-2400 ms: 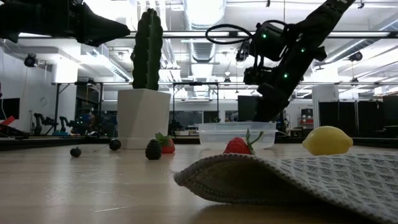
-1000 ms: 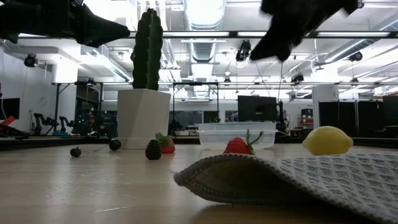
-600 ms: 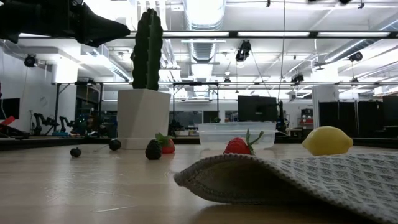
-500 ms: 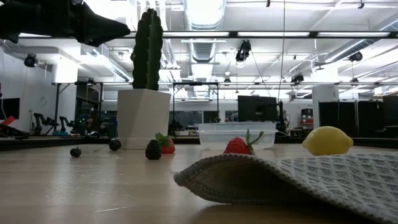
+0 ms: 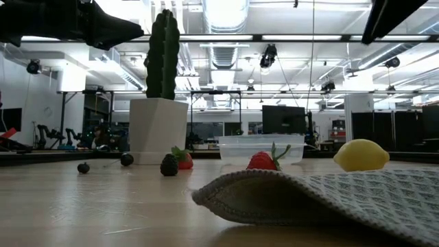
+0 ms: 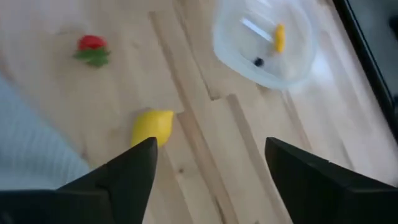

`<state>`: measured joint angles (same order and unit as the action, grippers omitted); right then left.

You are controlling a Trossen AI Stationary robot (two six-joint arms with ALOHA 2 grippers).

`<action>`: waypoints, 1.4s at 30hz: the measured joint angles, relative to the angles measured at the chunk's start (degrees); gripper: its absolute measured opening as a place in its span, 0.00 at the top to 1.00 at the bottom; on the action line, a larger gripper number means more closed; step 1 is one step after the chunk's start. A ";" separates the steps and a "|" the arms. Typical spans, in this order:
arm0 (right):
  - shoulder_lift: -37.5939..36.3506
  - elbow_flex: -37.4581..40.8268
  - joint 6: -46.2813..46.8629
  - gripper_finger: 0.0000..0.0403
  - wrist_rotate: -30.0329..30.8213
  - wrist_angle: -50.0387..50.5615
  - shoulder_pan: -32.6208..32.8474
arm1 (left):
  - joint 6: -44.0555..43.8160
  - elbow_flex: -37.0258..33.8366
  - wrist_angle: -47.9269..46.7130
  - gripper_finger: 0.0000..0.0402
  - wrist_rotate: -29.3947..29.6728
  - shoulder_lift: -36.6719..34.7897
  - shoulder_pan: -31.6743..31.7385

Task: Pick and placing Produce into tupperware
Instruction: Put the yellow lemon into the transparent container

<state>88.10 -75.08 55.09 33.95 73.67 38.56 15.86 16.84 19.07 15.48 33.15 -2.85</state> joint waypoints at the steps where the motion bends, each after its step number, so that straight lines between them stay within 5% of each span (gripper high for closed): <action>1: 0.32 0.41 1.55 0.27 -0.23 0.01 -0.61 | 0.01 0.00 0.02 0.62 -0.02 -0.02 0.00; 18: 5.99 1.23 20.17 0.22 -4.68 -2.15 -6.72 | -0.02 0.13 0.25 0.62 -0.02 -0.17 0.00; 27: 8.75 0.75 28.93 0.20 -15.41 -7.13 -8.25 | -0.02 -0.06 -0.04 0.62 -0.02 -0.17 0.00; 42: 16.03 0.32 36.42 0.20 -17.49 -11.88 -8.58 | -0.11 -0.31 -0.22 0.62 -0.05 0.09 0.00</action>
<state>104.12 -74.76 91.50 16.47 61.78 29.98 15.75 16.53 18.85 15.43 33.23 -2.85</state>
